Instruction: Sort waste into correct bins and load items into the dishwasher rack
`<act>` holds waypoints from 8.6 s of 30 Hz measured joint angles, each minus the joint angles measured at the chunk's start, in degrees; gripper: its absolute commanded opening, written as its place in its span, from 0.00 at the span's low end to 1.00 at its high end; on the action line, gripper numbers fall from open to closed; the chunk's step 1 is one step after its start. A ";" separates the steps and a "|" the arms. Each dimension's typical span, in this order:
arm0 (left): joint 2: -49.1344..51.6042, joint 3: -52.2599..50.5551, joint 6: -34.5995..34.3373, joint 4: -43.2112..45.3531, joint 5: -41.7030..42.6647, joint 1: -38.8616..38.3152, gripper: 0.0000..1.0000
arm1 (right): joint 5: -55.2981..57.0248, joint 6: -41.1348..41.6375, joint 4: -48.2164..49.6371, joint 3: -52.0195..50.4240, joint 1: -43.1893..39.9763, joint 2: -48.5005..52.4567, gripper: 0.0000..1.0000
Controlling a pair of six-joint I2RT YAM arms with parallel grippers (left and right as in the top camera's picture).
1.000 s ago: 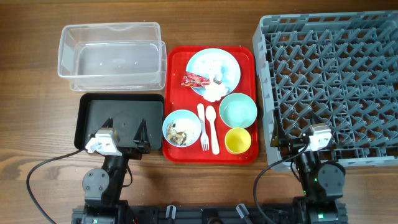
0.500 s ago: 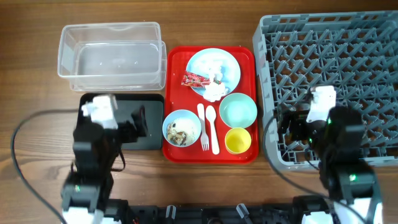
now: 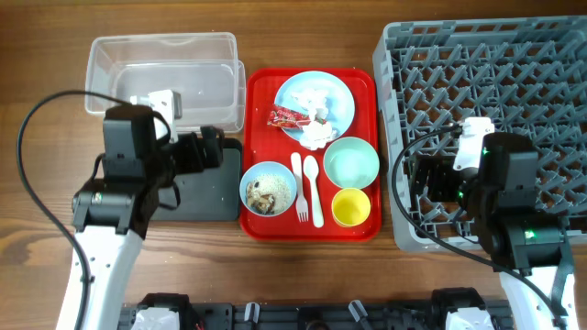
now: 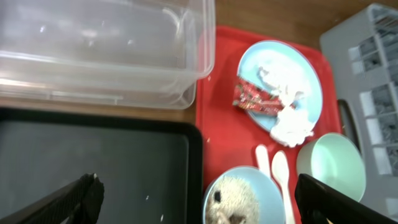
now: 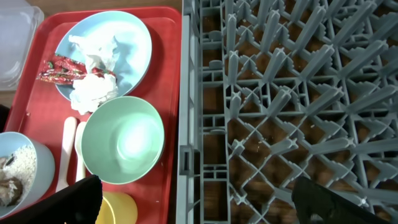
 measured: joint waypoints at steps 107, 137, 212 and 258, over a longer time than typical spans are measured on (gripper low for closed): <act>49.94 16.24 -27.74 17.84 -4.35 -18.62 0.04 | -0.81 2.38 -2.80 0.02 0.02 2.84 1.00; 33.11 16.17 -14.56 18.67 -0.98 -15.10 0.77 | -0.81 2.38 -2.80 0.02 0.00 2.95 1.00; 45.42 15.32 -24.87 -10.08 -8.66 -35.15 0.04 | -0.83 2.38 -4.15 0.13 0.00 2.99 1.00; 30.69 -11.17 25.73 -3.67 75.34 36.00 0.04 | -0.83 2.38 -5.16 0.13 0.00 2.99 1.00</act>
